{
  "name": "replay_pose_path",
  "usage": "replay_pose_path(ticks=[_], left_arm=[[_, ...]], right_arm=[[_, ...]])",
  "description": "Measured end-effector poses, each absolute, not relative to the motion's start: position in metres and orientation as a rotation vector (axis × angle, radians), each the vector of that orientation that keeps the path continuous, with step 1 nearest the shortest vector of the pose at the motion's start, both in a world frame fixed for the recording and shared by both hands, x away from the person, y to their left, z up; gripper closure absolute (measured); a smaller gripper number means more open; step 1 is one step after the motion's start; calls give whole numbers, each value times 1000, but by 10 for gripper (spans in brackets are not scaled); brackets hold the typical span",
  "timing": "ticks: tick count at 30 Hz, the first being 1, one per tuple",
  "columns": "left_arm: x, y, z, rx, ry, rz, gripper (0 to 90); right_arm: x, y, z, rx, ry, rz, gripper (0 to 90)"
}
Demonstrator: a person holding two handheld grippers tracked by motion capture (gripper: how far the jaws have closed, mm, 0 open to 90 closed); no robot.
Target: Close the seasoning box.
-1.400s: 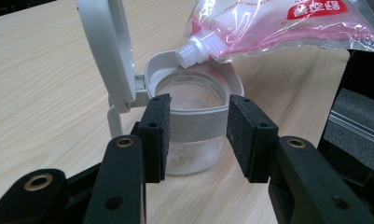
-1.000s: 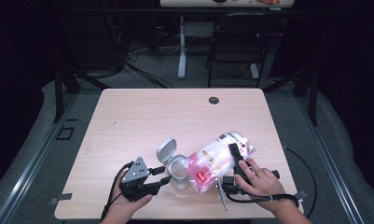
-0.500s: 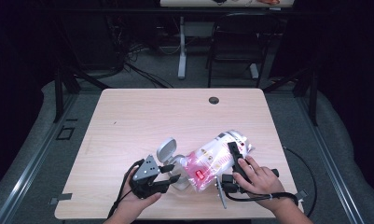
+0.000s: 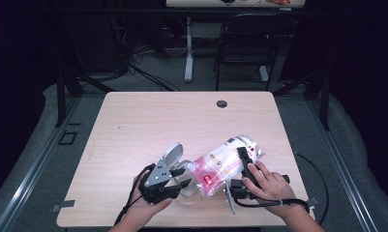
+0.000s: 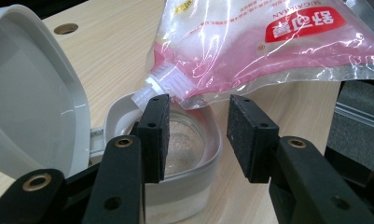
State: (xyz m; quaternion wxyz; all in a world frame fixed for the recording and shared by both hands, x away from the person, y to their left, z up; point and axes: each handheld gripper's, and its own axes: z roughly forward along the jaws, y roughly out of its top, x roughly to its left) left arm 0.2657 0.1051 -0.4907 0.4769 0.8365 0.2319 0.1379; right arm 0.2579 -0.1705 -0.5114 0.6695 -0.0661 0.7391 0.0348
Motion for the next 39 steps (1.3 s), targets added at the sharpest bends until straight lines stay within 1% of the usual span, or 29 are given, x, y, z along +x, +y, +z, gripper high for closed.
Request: replay_pose_path(ticks=[5, 9, 20, 24, 29, 39], left_arm=[[265, 105, -491, 2050, 556, 347, 595], [263, 104, -491, 2064, 543, 370, 595], [264, 96, -488, 2078, 512, 413, 595], [263, 93, -487, 2091, 485, 455, 593], [263, 90, -487, 2090, 478, 453, 595], [263, 88, -490, 2096, 471, 446, 657]], right_arm=[[256, -170, -508, -144, 1663, 35, 538], [259, -170, -508, -145, 1668, 91, 539], [259, -164, -509, -141, 1702, 99, 539], [260, -163, -509, -145, 1706, 115, 540], [260, -163, -508, -145, 1709, 110, 540], [258, -160, -509, -156, 1712, 85, 545]])
